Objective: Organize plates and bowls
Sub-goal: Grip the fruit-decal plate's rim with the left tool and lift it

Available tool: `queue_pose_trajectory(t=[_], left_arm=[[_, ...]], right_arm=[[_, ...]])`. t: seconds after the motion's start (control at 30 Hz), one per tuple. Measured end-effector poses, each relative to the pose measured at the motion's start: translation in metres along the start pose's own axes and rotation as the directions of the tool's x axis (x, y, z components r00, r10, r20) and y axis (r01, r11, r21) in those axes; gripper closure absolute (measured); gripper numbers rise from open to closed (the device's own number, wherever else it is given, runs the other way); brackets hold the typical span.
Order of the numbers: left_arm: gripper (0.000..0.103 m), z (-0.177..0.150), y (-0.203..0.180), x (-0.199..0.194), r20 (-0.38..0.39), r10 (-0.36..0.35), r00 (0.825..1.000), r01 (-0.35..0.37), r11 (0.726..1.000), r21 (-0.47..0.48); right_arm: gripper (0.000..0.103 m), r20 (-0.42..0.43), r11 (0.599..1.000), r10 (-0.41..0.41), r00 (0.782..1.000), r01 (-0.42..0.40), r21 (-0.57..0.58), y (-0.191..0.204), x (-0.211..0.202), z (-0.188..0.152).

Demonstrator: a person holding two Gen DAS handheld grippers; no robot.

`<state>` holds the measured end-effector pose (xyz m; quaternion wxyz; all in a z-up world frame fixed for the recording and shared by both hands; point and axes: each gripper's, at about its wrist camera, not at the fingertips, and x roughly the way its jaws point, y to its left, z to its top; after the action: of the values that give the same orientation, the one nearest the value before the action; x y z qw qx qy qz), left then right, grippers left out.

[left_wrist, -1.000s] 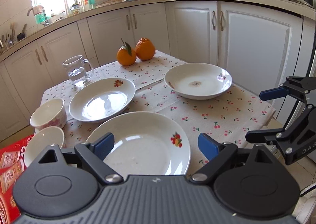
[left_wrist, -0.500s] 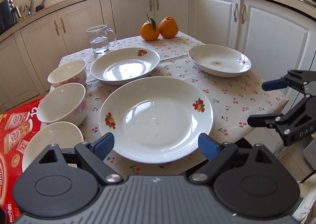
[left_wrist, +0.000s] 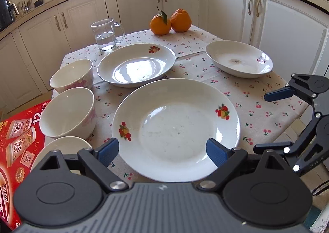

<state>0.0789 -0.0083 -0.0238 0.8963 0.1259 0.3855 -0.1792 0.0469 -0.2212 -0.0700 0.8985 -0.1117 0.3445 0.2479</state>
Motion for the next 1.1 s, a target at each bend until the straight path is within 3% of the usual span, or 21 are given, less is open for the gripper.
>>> queue_pose_trajectory(t=[0.2,0.47,0.67,0.83,1.1], left_arm=[[0.011,0.022,0.019,0.024,-0.101,0.009,0.995,-0.01,1.0,-0.015],[0.014,0.04,0.044,0.06,-0.237,-0.077,0.968,0.055,0.994,-0.096],[0.017,0.047,0.046,0.074,-0.286,-0.078,0.955,0.062,0.996,-0.066],[0.026,0.05,0.047,0.084,-0.324,-0.109,0.94,0.095,0.994,-0.059],[0.029,0.055,0.051,0.091,-0.35,-0.149,0.925,0.133,0.989,-0.069]], right_arm=[[0.0,-0.022,0.994,0.076,0.997,-0.077,-0.075,0.001,0.019,0.007],[0.0,-0.035,0.979,0.172,0.984,-0.175,-0.108,-0.004,0.043,0.012],[0.0,-0.025,0.968,0.215,0.976,-0.217,-0.129,-0.005,0.05,0.015],[0.001,-0.019,0.96,0.236,0.972,-0.236,-0.148,-0.005,0.054,0.019],[0.007,-0.013,0.948,0.268,0.963,-0.266,-0.172,-0.005,0.056,0.021]])
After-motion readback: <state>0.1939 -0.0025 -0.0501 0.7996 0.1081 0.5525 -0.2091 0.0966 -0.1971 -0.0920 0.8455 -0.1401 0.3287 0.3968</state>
